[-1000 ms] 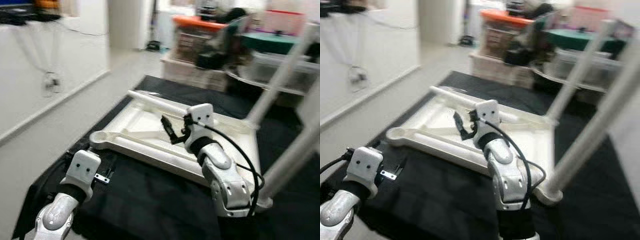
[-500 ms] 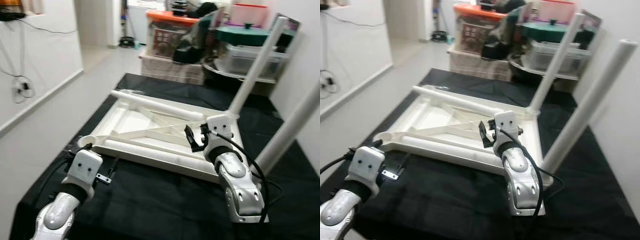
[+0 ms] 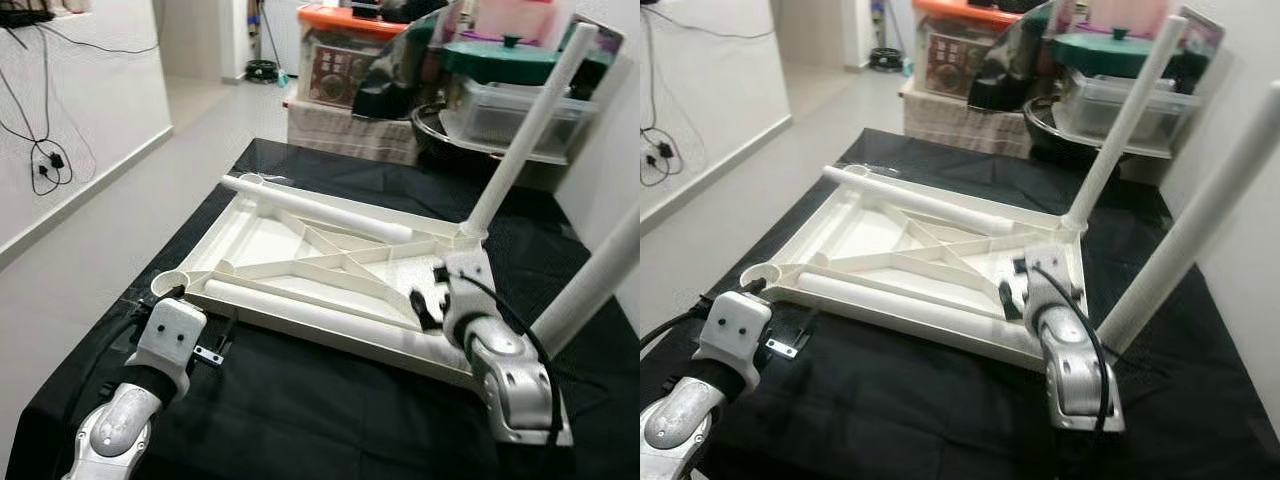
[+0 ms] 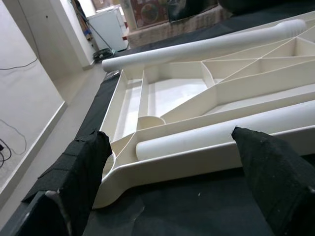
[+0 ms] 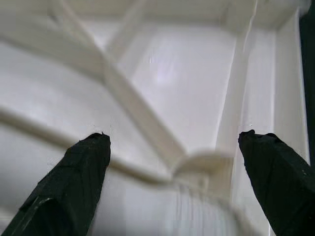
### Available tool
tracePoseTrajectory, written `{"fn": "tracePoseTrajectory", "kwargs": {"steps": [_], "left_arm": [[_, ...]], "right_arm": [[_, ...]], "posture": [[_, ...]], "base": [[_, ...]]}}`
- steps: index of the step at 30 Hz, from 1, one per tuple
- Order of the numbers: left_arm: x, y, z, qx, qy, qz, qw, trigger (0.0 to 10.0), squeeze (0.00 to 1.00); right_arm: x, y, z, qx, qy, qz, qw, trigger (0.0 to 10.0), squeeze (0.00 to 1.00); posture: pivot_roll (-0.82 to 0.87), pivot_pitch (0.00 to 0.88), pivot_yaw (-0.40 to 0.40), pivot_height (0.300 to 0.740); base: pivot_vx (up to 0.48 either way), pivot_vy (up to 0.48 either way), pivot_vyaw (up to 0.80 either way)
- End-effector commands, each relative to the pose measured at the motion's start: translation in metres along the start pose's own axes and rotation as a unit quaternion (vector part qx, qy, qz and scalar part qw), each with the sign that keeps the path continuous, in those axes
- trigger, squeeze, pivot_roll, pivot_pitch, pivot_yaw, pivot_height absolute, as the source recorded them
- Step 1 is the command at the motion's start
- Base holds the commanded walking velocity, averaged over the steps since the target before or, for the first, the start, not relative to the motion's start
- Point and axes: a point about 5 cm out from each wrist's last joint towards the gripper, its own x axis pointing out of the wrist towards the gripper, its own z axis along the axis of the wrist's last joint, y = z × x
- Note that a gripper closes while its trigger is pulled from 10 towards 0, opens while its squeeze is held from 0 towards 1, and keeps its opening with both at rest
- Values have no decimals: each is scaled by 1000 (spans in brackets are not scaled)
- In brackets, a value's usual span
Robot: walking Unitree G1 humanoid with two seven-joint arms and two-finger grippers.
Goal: Building children table
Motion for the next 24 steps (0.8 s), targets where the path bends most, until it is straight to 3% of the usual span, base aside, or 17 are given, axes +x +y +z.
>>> {"fn": "tracePoseTrajectory", "kwargs": {"steps": [1,8,11,17,22,24], "left_arm": [[0,0,-5,2,9,-1,1000,10000,0],[1,-2,-7,7,10,-10,1000,10000,0],[3,-1,-7,7,10,-10,1000,10000,0],[3,0,-7,9,8,-7,1000,10000,0],[3,0,-8,9,9,-5,1000,10000,0],[3,-1,-8,9,11,-3,1000,10000,0]], "right_arm": [[-5,-6,-2,-4,14,3,1000,10000,0],[-13,-23,1,-1,16,4,1000,10000,0],[-15,-31,1,12,27,-6,1000,10000,0],[-22,-15,5,75,64,58,993,10000,0],[-26,-13,23,56,29,43,997,10000,0],[-33,-2,27,53,16,36,998,10000,0]], "posture": [[-40,0,-95,740],[-54,0,-86,740],[-63,0,-78,740],[-61,0,-88,740],[-61,0,-94,740],[-61,0,-97,740]], "base": [[0,0,0],[0,0,-646],[0,0,0],[0,0,0],[0,0,0],[0,0,0]]}}
